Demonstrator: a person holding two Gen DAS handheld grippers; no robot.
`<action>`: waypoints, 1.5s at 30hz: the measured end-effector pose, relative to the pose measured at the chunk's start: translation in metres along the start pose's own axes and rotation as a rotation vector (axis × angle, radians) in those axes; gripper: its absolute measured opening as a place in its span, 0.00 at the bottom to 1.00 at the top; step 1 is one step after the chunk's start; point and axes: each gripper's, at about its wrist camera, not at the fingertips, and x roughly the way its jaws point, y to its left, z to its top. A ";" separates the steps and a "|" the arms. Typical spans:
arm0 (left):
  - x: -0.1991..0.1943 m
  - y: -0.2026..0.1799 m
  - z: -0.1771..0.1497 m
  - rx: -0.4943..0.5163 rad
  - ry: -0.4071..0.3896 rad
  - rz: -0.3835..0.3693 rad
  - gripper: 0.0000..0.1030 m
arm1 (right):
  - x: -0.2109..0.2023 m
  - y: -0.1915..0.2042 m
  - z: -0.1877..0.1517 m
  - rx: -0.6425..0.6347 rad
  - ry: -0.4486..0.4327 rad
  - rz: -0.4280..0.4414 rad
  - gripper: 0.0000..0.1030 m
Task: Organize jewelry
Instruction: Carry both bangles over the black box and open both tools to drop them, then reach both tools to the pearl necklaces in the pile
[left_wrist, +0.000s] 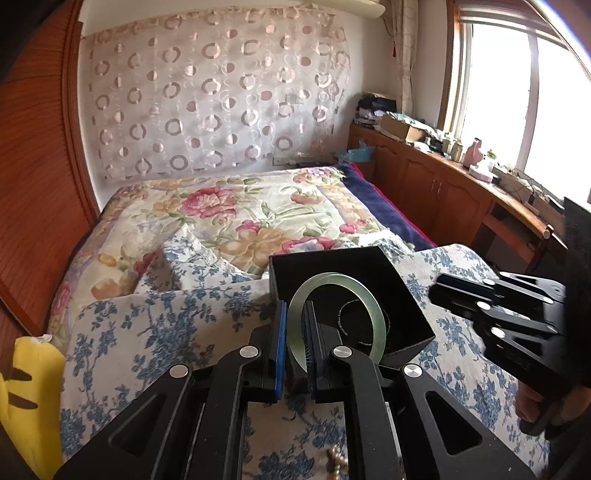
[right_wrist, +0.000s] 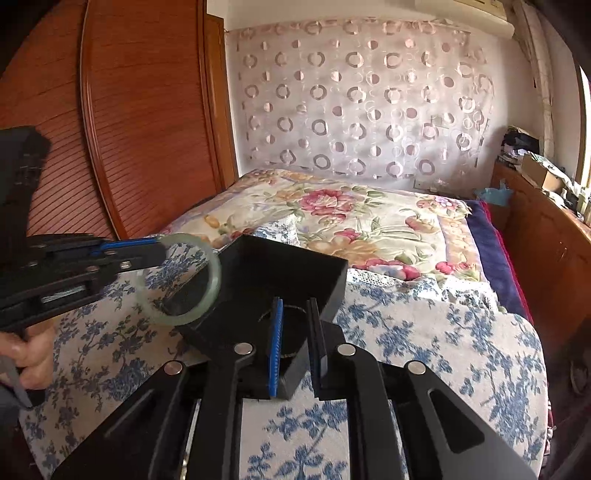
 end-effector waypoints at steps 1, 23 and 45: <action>0.005 -0.002 0.001 0.005 0.008 0.004 0.08 | -0.005 -0.001 -0.003 0.001 -0.003 -0.002 0.14; 0.008 -0.013 -0.011 0.033 0.052 -0.004 0.11 | -0.041 0.010 -0.049 -0.003 0.003 0.021 0.14; -0.021 -0.016 -0.105 0.027 0.179 -0.072 0.18 | -0.029 0.024 -0.082 -0.035 0.097 0.050 0.14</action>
